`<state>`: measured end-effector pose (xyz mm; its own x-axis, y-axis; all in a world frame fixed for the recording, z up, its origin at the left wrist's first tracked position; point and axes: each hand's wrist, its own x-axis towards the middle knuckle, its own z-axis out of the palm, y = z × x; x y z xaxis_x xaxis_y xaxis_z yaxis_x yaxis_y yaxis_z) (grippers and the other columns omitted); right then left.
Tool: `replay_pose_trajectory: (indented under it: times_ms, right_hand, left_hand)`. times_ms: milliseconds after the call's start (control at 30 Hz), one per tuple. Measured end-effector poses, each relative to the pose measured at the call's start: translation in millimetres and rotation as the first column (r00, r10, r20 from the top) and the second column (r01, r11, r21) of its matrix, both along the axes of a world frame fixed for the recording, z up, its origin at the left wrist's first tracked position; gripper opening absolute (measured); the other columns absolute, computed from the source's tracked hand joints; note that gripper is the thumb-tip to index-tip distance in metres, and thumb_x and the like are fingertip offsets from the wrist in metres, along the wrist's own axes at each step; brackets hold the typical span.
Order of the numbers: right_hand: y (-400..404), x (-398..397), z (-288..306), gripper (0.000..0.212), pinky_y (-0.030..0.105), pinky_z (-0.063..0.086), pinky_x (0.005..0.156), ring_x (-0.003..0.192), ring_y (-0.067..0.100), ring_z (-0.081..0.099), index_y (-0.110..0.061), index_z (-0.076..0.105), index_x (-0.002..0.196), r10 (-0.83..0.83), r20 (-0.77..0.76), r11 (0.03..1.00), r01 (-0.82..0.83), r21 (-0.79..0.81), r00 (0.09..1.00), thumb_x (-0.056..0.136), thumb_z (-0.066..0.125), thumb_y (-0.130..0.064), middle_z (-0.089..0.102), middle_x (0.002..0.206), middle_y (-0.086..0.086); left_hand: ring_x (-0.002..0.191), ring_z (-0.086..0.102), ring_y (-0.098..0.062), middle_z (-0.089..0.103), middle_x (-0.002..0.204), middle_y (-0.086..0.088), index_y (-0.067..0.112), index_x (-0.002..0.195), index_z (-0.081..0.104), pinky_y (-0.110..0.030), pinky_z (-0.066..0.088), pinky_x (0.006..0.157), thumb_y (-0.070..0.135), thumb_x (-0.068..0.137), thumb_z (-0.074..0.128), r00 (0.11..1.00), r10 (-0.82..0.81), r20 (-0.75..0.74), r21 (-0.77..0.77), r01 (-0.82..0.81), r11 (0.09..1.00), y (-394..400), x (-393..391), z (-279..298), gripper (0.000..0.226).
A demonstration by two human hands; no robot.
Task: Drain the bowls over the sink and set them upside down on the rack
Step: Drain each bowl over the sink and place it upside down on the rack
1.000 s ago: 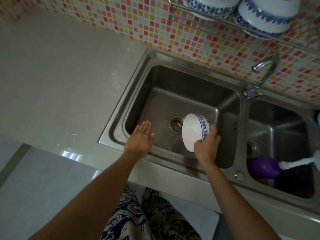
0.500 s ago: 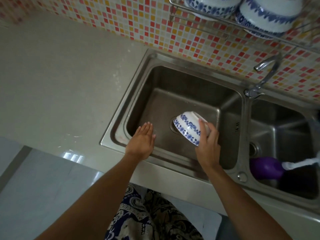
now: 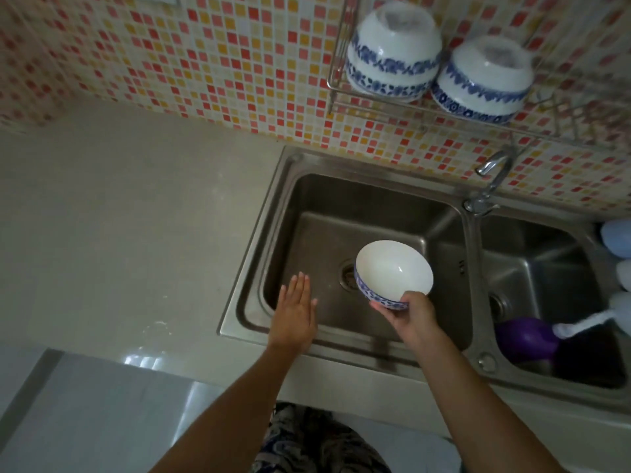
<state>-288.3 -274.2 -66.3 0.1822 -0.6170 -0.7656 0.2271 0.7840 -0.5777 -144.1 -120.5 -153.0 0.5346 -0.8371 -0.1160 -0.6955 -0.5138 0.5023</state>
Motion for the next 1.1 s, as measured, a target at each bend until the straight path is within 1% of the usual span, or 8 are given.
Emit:
replay_pose_trajectory:
  times_ms: [33, 100, 300, 500, 600, 767, 967, 1100]
  right_hand:
    - [1, -1, 7, 0.052, 0.056, 0.056, 0.076, 0.121, 0.045, 0.046, -0.018, 0.042, 0.129, -0.075, 0.127, 0.996, 0.068, 0.058, 0.989, 0.085, 0.039, 0.009, 0.041, 0.136, 0.017]
    - [3, -2, 24, 0.053, 0.054, 0.058, 0.072, 0.122, 0.043, 0.048, -0.018, 0.044, 0.129, -0.113, 0.213, 0.993, 0.104, 0.053, 0.970, 0.083, 0.038, 0.008, 0.045, 0.136, 0.017]
    - [4, -3, 106, 0.036, 0.044, 0.057, 0.074, 0.099, 0.036, 0.059, -0.014, 0.055, 0.103, 0.026, 0.282, 0.995, 0.003, -0.102, 0.959, 0.083, 0.033, 0.007, 0.056, 0.114, 0.014]
    - [-16, -11, 180, 0.038, 0.038, 0.061, 0.074, 0.104, 0.035, 0.060, -0.019, 0.057, 0.109, 0.074, 0.381, 0.963, 0.034, -0.269, 0.922, 0.082, 0.039, 0.003, 0.057, 0.116, 0.014]
    - [-39, -16, 209, 0.040, 0.039, 0.061, 0.066, 0.106, 0.038, 0.062, -0.017, 0.058, 0.117, 0.104, 0.472, 0.948, 0.056, -0.313, 0.875, 0.082, 0.044, -0.004, 0.060, 0.121, 0.017]
    - [-80, -22, 247, 0.044, 0.049, 0.060, 0.069, 0.112, 0.040, 0.058, -0.011, 0.054, 0.124, 0.168, 0.520, 0.912, 0.069, -0.404, 0.837, 0.080, 0.060, -0.011, 0.056, 0.128, 0.018]
    - [-126, -26, 261, 0.038, 0.058, 0.057, 0.079, 0.114, 0.036, 0.056, -0.010, 0.056, 0.117, 0.191, 0.375, 0.837, 0.049, -0.545, 0.907, 0.082, 0.069, -0.005, 0.056, 0.126, 0.016]
    - [-155, -27, 268, 0.042, 0.055, 0.058, 0.080, 0.108, 0.027, 0.062, -0.014, 0.055, 0.120, 0.164, 0.169, 0.681, 0.012, -0.732, 0.972, 0.083, 0.071, -0.003, 0.060, 0.122, 0.007]
  left_hand:
    - [0.147, -0.001, -0.016, 0.010, 0.159, -0.007, 0.009, 0.149, 0.011, -0.030, -0.008, 0.117, 0.042, 0.095, 0.003, 1.000, 0.028, -0.008, -0.018, -0.028, 0.999, -1, 2, 3, 0.064]
    - [0.146, -0.002, -0.016, 0.007, 0.159, -0.006, 0.010, 0.150, 0.010, -0.031, -0.006, 0.118, 0.044, 0.095, 0.004, 0.999, 0.049, -0.013, -0.078, -0.050, 0.996, -7, 9, 16, 0.065]
    - [0.145, -0.008, -0.013, -0.003, 0.156, 0.000, 0.012, 0.149, 0.003, -0.031, -0.004, 0.119, 0.043, 0.097, 0.007, 0.991, -0.046, 0.127, -0.337, 0.087, 0.938, -70, 48, 112, 0.061]
    - [0.145, -0.009, -0.011, -0.004, 0.156, 0.003, 0.014, 0.150, 0.004, -0.027, -0.007, 0.118, 0.033, 0.103, 0.019, 0.943, -0.071, 0.325, -0.515, 0.239, 0.823, -149, 60, 226, 0.053]
    - [0.145, -0.011, -0.015, -0.006, 0.158, -0.001, 0.014, 0.150, 0.000, -0.032, -0.006, 0.119, 0.037, 0.102, 0.015, 0.894, -0.100, 0.437, -0.452, 0.314, 0.835, -182, 60, 255, 0.055]
    - [0.144, -0.019, -0.019, -0.013, 0.158, -0.007, 0.013, 0.149, -0.010, -0.038, -0.007, 0.119, 0.045, 0.098, 0.003, 0.832, -0.152, 0.533, -0.255, 0.330, 0.909, -222, 63, 263, 0.062]
    - [0.143, -0.020, -0.023, -0.018, 0.156, -0.009, 0.010, 0.147, -0.013, -0.037, -0.015, 0.115, 0.047, 0.097, -0.002, 0.791, -0.109, 0.602, -0.173, 0.263, 0.949, -232, 60, 256, 0.064]
    - [0.143, -0.018, -0.024, -0.018, 0.156, -0.009, 0.010, 0.147, -0.012, -0.038, -0.015, 0.117, 0.046, 0.098, 0.004, 0.795, -0.108, 0.596, -0.192, 0.273, 0.943, -234, 62, 251, 0.062]
